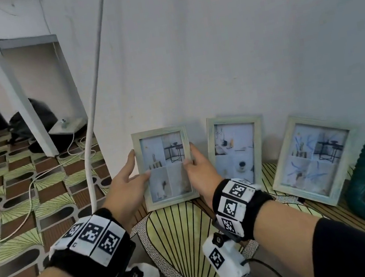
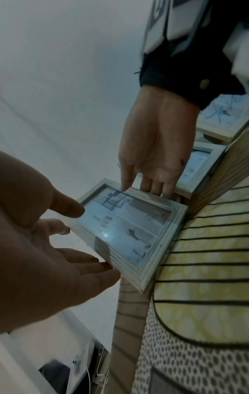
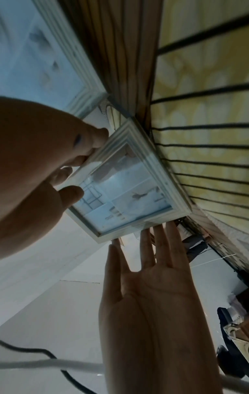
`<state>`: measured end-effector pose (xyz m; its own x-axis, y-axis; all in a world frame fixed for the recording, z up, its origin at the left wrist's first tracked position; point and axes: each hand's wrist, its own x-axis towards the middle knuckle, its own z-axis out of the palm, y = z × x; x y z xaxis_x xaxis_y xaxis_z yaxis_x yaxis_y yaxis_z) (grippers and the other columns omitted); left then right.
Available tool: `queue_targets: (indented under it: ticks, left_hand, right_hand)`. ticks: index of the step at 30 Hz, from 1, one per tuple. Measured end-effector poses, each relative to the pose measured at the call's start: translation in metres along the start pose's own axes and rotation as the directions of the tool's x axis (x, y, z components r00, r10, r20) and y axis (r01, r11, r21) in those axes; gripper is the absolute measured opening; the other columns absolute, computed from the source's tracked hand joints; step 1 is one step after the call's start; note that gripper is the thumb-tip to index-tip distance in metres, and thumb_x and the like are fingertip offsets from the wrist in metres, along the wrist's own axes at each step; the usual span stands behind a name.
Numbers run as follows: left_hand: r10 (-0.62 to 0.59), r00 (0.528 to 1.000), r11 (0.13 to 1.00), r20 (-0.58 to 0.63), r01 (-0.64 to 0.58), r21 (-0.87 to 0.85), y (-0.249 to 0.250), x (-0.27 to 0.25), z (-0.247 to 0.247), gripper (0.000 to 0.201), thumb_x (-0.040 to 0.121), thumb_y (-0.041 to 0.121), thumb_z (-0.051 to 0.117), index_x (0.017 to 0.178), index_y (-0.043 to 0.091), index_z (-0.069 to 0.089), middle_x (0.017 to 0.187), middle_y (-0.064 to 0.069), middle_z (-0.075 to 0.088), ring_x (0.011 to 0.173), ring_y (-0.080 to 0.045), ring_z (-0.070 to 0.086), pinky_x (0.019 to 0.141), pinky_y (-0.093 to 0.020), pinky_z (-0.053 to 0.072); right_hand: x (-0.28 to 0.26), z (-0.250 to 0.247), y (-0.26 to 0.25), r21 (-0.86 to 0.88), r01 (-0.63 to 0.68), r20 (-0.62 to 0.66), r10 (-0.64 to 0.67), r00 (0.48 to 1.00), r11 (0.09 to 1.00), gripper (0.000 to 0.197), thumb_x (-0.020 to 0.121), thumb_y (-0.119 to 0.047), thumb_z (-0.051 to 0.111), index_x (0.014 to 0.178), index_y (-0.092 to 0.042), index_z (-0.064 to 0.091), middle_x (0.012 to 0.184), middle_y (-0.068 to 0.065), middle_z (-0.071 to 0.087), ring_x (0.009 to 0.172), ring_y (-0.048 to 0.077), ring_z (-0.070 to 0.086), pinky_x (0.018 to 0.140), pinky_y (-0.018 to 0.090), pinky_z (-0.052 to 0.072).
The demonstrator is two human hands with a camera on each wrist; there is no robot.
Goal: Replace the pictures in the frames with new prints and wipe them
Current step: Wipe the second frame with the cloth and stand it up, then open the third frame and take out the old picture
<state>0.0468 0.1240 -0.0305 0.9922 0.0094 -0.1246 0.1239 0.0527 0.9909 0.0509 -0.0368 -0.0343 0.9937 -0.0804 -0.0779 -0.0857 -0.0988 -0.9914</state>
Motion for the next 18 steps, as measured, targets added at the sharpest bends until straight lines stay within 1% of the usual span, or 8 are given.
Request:
queue_targets:
  ticks: [3,5,6,10,13,14,16,18]
  left_hand:
    - [-0.007,1.000,1.000,-0.001,0.007,0.009,0.006,-0.005,0.002,0.065,0.100,0.013,0.052,0.151,0.043,0.026,0.081,0.014,0.076,0.072,-0.007,0.073,0.048,-0.020,0.053]
    - [0.010,1.000,0.999,-0.005,-0.010,0.037,0.013,-0.012,0.003,0.064,0.099,0.018,0.055,0.149,0.048,0.027,0.090,0.017,0.076,0.071,-0.007,0.073,0.054,-0.021,0.054]
    - [0.021,1.000,0.999,-0.006,-0.021,0.042,0.018,-0.017,0.005,0.063,0.099,0.021,0.055,0.148,0.049,0.028,0.104,0.018,0.074,0.073,-0.008,0.072,0.064,-0.025,0.055]
    - [0.055,0.998,0.998,-0.022,-0.055,0.022,0.035,-0.043,0.012,0.059,0.099,0.028,0.056,0.148,0.048,0.030,0.138,0.017,0.051,0.082,-0.009,0.062,0.087,-0.036,0.051]
    - [0.091,0.996,0.995,0.007,-0.091,0.036,0.043,-0.071,0.023,0.055,0.096,0.034,0.059,0.144,0.049,0.036,0.129,0.016,0.060,0.103,-0.006,0.061,0.098,-0.040,0.048]
    - [0.102,0.994,0.994,0.044,-0.104,0.044,0.046,-0.079,0.030,0.051,0.095,0.036,0.060,0.141,0.050,0.042,0.129,0.013,0.060,0.108,-0.008,0.061,0.100,-0.041,0.048]
    - [0.095,0.986,0.993,0.139,-0.103,0.050,0.052,-0.095,0.049,0.036,0.094,0.038,0.061,0.127,0.050,0.056,0.133,0.005,0.058,0.118,-0.015,0.058,0.103,-0.043,0.047]
    - [0.078,0.974,0.995,0.212,-0.088,0.039,0.055,-0.106,0.073,0.026,0.095,0.036,0.060,0.118,0.048,0.062,0.129,0.003,0.060,0.119,-0.017,0.058,0.102,-0.043,0.048]
  right_hand:
    - [-0.006,-0.006,-0.008,-0.065,-0.001,-0.002,0.001,1.000,0.998,0.061,0.104,-0.029,0.042,0.156,-0.033,0.010,0.162,0.002,0.021,0.123,0.023,0.055,0.099,0.033,0.048]
    - [-0.012,-0.012,-0.016,-0.052,0.002,0.006,-0.002,1.000,0.999,0.066,0.103,-0.036,0.044,0.156,-0.032,0.006,0.163,0.004,0.018,0.143,0.023,0.034,0.115,0.039,0.033]
    - [-0.017,-0.016,-0.021,-0.043,0.004,0.010,-0.003,1.000,0.999,0.067,0.102,-0.038,0.045,0.156,-0.032,0.006,0.163,0.004,0.018,0.147,0.023,0.026,0.118,0.043,0.027]
    - [-0.048,-0.035,-0.040,-0.006,0.045,0.031,-0.045,0.998,0.999,0.064,0.102,-0.041,0.043,0.156,-0.030,0.012,0.161,0.001,0.025,0.146,0.018,0.027,0.121,0.045,0.022]
    - [-0.079,-0.057,-0.050,0.065,0.106,0.005,-0.106,0.994,0.992,0.057,0.100,-0.045,0.045,0.152,-0.035,0.025,0.127,-0.011,0.050,0.128,0.012,0.037,0.120,0.045,0.024]
    - [-0.088,-0.066,-0.053,0.073,0.128,-0.032,-0.126,0.991,0.989,0.052,0.099,-0.046,0.046,0.149,-0.039,0.031,0.123,-0.013,0.049,0.126,0.009,0.038,0.119,0.045,0.027]
    - [-0.106,-0.089,-0.058,0.100,0.165,-0.132,-0.151,0.980,0.981,0.038,0.098,-0.044,0.049,0.136,-0.043,0.046,0.135,-0.010,0.052,0.127,0.008,0.046,0.112,0.039,0.036]
    - [-0.121,-0.115,-0.059,0.134,0.180,-0.246,-0.144,0.959,0.974,0.024,0.098,-0.036,0.054,0.121,-0.041,0.056,0.130,-0.007,0.058,0.119,0.008,0.055,0.098,0.028,0.047]
